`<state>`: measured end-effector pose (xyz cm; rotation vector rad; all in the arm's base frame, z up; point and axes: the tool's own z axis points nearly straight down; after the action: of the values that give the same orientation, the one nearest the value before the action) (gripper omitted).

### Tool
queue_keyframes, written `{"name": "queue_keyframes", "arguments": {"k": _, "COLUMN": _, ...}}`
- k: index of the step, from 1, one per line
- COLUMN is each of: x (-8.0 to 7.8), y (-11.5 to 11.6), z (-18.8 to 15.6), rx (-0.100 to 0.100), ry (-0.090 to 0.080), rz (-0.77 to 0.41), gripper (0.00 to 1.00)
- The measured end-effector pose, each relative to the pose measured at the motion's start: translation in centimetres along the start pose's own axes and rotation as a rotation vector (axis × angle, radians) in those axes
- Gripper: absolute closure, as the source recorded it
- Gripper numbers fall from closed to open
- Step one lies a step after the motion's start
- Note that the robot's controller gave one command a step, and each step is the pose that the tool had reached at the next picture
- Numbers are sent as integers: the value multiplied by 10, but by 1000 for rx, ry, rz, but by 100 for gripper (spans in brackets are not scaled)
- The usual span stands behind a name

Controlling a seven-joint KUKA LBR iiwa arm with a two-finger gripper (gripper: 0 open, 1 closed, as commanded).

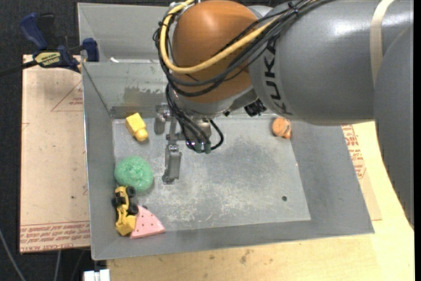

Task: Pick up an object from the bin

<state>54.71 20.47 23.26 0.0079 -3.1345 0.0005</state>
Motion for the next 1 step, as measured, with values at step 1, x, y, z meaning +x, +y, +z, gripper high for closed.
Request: {"name": "queue_keyframes", "arguments": {"k": 1, "x": -2, "y": -1, "z": -5, "rx": -2, "ry": -8, "rz": 4, "gripper": 0}}
